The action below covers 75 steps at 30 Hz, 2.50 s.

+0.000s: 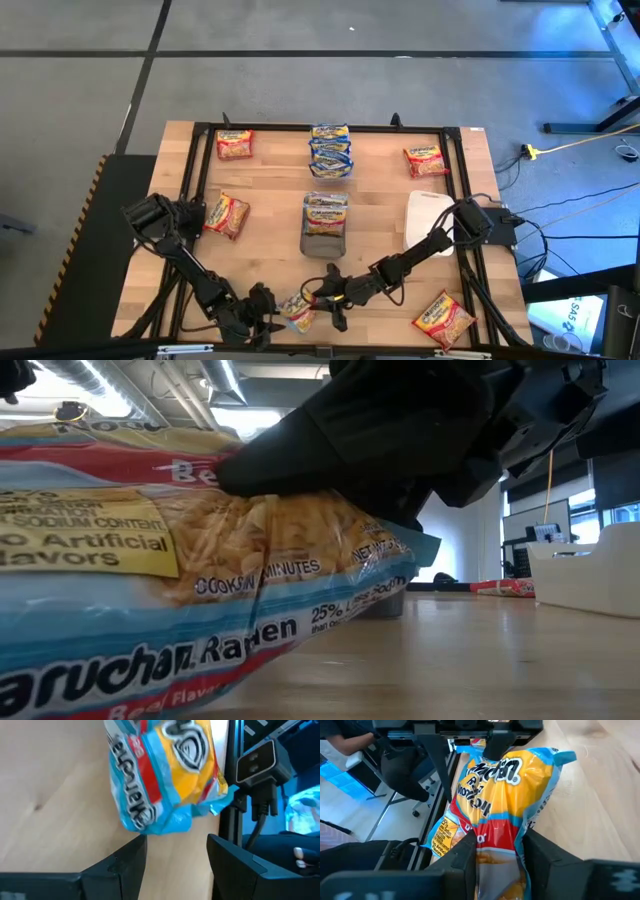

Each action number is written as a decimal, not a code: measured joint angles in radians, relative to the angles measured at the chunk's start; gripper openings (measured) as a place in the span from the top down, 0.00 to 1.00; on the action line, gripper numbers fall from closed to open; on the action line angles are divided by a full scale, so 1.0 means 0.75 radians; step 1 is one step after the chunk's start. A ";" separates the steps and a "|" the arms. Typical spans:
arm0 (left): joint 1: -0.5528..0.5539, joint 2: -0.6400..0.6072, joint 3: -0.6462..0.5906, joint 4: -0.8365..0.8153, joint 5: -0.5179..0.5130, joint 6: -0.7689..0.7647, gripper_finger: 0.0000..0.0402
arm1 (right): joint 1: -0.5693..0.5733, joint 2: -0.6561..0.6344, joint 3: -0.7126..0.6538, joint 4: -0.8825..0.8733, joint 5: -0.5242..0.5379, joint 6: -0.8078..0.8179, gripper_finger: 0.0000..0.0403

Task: Sort Maruchan noodles
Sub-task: Put the light blue noodle pack into the black bin

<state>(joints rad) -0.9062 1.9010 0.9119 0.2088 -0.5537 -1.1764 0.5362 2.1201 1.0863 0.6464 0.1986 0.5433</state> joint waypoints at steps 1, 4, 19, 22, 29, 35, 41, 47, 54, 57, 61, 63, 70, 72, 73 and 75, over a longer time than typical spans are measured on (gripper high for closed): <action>0.000 -0.006 0.000 -0.005 0.018 -0.007 0.50 | 0.000 0.000 0.000 0.000 0.000 -0.001 0.74; -0.008 -0.053 0.002 -0.049 0.034 -0.054 0.50 | 0.000 -0.001 0.000 0.001 0.001 -0.004 0.74; 0.050 -0.245 0.001 -0.194 -0.033 -0.037 0.49 | 0.000 -0.002 0.000 0.006 0.025 -0.039 0.73; 0.108 -0.245 0.001 -0.204 0.068 -0.066 0.45 | 0.000 -0.002 0.000 -0.001 0.025 -0.052 0.73; 0.231 -0.265 0.001 -0.207 0.416 -0.004 0.38 | 0.001 -0.002 0.000 -0.002 0.005 -0.074 0.73; 0.262 -0.400 0.001 -0.350 0.551 0.042 0.39 | 0.002 -0.002 0.000 0.000 -0.004 -0.074 0.73; 0.223 -0.492 0.001 -0.506 0.173 0.123 0.39 | 0.002 -0.002 0.000 0.000 -0.001 -0.074 0.73; 0.235 -0.427 0.001 -0.438 0.172 0.152 0.39 | 0.002 -0.002 0.000 0.003 0.001 -0.074 0.73; 0.305 -0.281 0.000 -0.246 0.320 0.152 0.39 | 0.000 -0.002 0.000 0.014 0.002 -0.103 0.73; 0.330 -0.255 0.000 -0.189 0.411 0.152 0.39 | 0.001 -0.002 0.000 0.016 0.002 -0.106 0.73; 0.352 -0.249 0.001 -0.139 0.474 0.153 0.39 | 0.001 -0.002 0.000 0.018 0.022 -0.108 0.73; 0.361 -0.248 0.000 -0.126 0.484 0.153 0.39 | 0.001 -0.002 0.000 0.022 0.040 -0.109 0.73; 0.380 -0.248 0.000 -0.097 0.548 0.153 0.46 | 0.000 -0.002 0.002 0.123 0.062 -0.171 0.73; 0.380 -0.248 0.000 -0.096 0.549 0.153 0.51 | 0.000 -0.002 0.002 0.151 0.061 -0.178 0.73; 0.379 -0.248 0.001 -0.096 0.549 0.155 0.53 | 0.000 -0.002 0.002 0.156 0.061 -0.177 0.73; 0.379 -0.248 0.002 -0.095 0.549 0.173 0.58 | -0.002 -0.002 0.006 0.151 0.068 -0.172 0.73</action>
<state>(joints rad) -0.6220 1.7153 0.9131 0.1375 -0.1421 -1.0468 0.5349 2.1189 1.0910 0.7599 0.2498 0.4141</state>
